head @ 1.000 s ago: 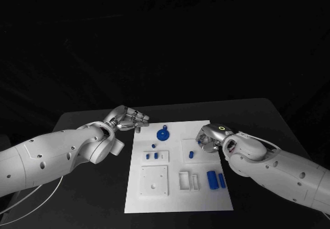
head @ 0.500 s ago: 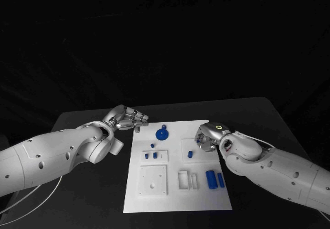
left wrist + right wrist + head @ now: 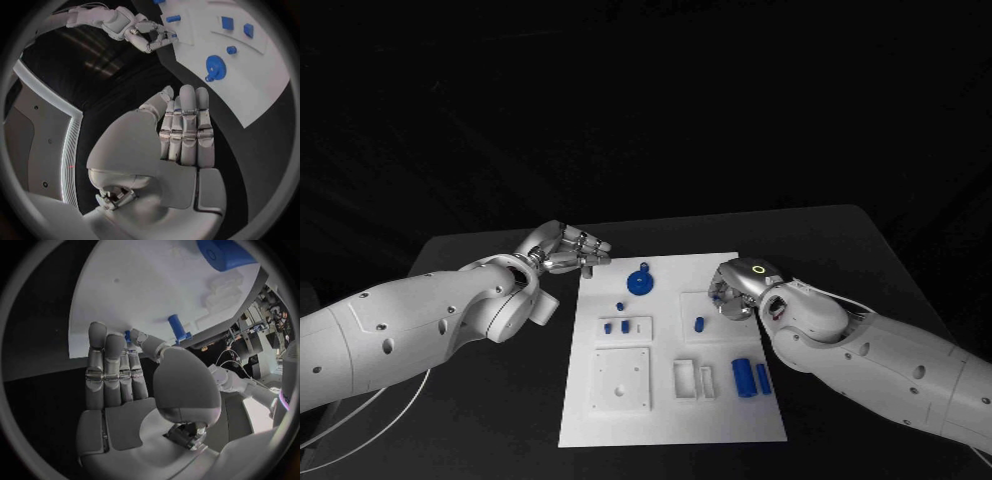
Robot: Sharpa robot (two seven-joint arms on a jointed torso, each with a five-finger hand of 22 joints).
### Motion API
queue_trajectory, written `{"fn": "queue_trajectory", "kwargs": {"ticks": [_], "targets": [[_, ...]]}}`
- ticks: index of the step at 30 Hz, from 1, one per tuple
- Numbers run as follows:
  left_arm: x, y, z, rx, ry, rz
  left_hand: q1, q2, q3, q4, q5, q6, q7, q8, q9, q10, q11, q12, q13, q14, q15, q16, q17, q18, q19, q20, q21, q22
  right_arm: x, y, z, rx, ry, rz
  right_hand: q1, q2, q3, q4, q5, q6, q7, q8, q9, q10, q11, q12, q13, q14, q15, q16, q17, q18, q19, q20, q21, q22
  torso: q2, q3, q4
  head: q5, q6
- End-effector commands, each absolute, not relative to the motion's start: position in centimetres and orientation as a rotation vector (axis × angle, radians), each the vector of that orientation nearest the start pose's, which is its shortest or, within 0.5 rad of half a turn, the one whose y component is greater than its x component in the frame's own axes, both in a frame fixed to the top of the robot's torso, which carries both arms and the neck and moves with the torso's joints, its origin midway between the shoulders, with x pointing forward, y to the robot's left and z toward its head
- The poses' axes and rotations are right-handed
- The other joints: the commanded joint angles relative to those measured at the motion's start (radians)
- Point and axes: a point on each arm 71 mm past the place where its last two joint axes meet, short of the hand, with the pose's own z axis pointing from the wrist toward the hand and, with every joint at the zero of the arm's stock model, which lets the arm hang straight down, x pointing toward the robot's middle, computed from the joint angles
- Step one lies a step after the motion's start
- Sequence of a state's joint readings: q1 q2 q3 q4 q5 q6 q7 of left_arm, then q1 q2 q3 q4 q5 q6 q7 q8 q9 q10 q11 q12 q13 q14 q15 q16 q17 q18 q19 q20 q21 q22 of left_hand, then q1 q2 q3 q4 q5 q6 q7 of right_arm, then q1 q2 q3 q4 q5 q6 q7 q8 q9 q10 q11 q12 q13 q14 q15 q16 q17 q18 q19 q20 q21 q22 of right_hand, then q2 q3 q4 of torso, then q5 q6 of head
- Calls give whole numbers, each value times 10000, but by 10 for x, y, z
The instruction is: Assemble the parts on the task board
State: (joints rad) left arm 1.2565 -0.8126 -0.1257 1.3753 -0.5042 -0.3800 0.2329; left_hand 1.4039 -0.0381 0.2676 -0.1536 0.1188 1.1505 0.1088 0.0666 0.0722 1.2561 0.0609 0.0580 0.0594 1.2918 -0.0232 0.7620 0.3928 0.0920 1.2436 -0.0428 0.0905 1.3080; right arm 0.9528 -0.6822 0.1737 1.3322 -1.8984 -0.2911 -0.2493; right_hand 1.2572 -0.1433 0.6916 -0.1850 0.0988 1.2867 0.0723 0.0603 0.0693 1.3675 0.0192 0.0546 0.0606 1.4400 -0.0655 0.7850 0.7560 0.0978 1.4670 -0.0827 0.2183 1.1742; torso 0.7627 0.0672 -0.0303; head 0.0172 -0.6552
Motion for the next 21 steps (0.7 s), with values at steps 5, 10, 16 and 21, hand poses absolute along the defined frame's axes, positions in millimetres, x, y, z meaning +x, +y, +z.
{"fn": "queue_trajectory", "kwargs": {"ticks": [5, 10, 16, 21], "targets": [[516, 237, -189, -6472, 15803, -11332, -28, 91, -55, -20, 17, 51, 1, -21, -2, -79, 14, 38, 1, 67, -6, -63, 35, -38, 71, -9, -55, 175, 493, -179, -241, -2672, 16060, 4152, -97, 27, 78, -18, 72, 76, -7, 42, 24, 132, -26, 58, 20, 23, -38, -58, 18, 161, 340, -84, 57, 24, -8, 3, -26, 51, 16], [518, 239, -189, -6497, 15757, -11255, -28, 91, -55, -20, 17, 51, 1, -21, -2, -79, 14, 38, 1, 67, -6, -63, 35, -38, 71, -9, -55, 175, 492, -178, -232, -2449, 15816, 4482, -99, 29, 87, -20, 76, 90, -13, 43, 29, 146, -30, 57, 20, 32, -44, -61, 29, 161, 343, -90, 70, 32, -25, 5, -27, 70, 34], [520, 242, -190, -6555, 15715, -11152, -28, 91, -55, -20, 17, 51, 1, -21, -2, -79, 14, 38, 1, 67, -6, -63, 35, -38, 71, -9, -55, 175, 491, -177, -224, -2236, 15633, 4775, -104, 26, 98, -20, 91, 99, -16, 42, 32, 155, -33, 57, 20, 36, -45, -65, 43, 160, 341, -93, 83, 43, -42, 3, -15, 151, 55], [523, 243, -191, -6599, 15689, -11097, -28, 91, -55, -20, 17, 51, 1, -21, -2, -79, 14, 38, 1, 67, -6, -63, 35, -38, 71, -9, -55, 175, 489, -175, -217, -2118, 15532, 5025, -113, 16, 98, -20, 131, 105, -16, 41, 36, 163, -34, 56, 20, 38, -47, -81, 68, 159, 328, -95, 100, 63, -87, -24, -28, 313, 39]]}}
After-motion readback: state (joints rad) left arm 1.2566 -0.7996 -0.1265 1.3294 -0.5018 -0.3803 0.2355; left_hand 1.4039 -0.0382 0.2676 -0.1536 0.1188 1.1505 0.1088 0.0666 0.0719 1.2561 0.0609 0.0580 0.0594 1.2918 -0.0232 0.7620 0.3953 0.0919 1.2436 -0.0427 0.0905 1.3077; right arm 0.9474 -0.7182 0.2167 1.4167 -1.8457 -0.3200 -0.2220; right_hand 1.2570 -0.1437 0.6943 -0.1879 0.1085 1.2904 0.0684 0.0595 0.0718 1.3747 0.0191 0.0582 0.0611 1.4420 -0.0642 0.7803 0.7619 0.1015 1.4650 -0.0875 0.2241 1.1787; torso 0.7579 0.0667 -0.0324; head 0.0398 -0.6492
